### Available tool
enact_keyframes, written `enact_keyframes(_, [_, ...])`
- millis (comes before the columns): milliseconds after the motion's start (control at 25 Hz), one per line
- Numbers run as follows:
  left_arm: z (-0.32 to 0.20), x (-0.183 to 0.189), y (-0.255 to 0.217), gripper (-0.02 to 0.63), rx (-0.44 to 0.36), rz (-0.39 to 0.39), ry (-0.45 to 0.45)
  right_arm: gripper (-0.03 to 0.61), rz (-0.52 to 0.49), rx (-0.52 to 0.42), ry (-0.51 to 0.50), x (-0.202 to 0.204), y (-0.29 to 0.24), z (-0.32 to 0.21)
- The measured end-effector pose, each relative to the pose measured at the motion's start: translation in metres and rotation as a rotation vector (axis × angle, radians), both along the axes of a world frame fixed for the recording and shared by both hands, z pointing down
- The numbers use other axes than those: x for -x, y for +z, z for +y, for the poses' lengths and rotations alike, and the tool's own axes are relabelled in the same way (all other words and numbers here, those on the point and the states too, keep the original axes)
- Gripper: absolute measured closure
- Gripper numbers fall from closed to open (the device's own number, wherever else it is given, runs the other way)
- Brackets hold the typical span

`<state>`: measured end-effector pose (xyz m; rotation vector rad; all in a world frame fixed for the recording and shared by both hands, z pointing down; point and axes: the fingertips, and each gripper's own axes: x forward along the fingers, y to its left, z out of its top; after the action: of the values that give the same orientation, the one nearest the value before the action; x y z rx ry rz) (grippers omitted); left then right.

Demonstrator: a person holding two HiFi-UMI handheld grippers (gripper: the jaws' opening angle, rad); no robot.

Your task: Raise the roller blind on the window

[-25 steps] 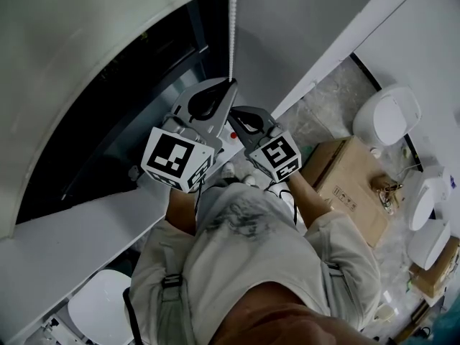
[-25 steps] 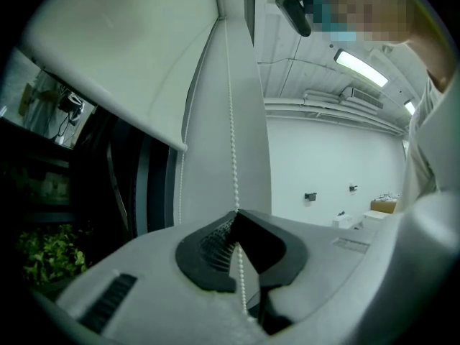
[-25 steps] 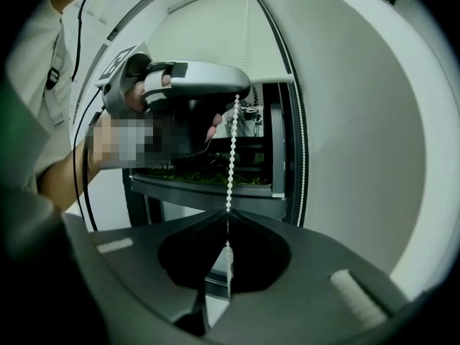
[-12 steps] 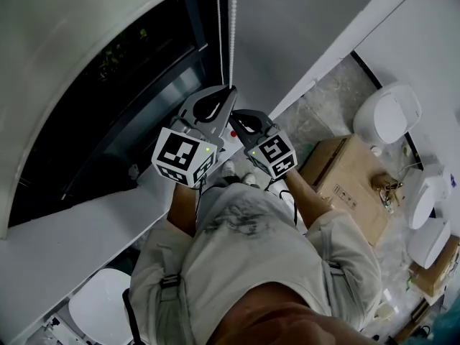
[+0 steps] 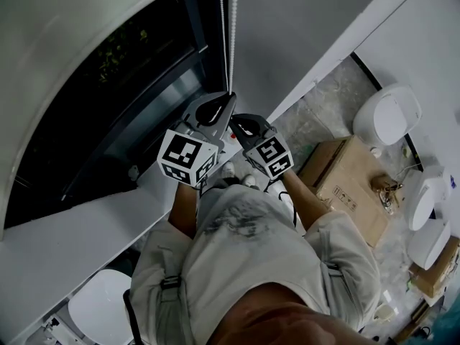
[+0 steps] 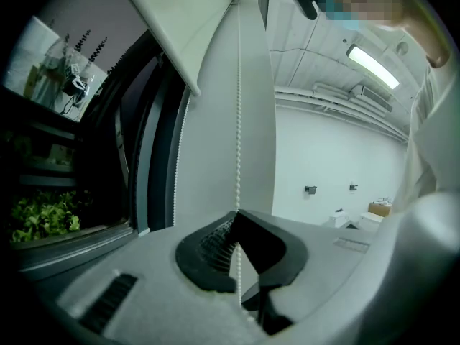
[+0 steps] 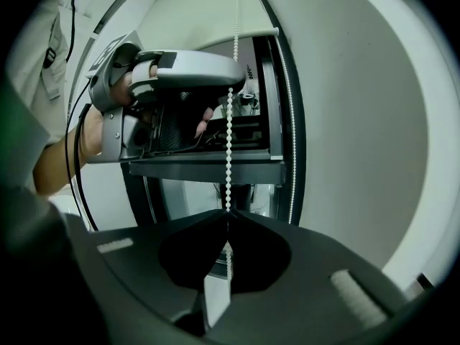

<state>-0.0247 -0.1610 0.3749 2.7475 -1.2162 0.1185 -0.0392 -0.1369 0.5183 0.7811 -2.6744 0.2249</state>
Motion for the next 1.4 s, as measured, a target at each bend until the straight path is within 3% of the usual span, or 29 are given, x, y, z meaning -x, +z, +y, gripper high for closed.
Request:
enact_keyframes(400, [0.002,0.0,0.026,0.603,0.058,0.013,0.005,0.568,0.001,0.006,0.014,0.0,0.018,-0.003])
enact_keyframes(880, [0.003,0.006,0.026,0.603,0.051,0.015,-0.007,0.56,0.013,-0.06,0.025,-0.005,0.006,0.0])
enact_keyframes(1080, [0.003,0.008,0.026,0.603,0.049,0.017,-0.01,0.514,-0.052,-0.093,-0.01,-0.002,-0.024,0.004])
enact_keyframes(1400, [0.004,0.009,0.026,0.603,0.047,0.018,-0.01,0.511,-0.129,-0.227,0.0,-0.013,-0.105,-0.002])
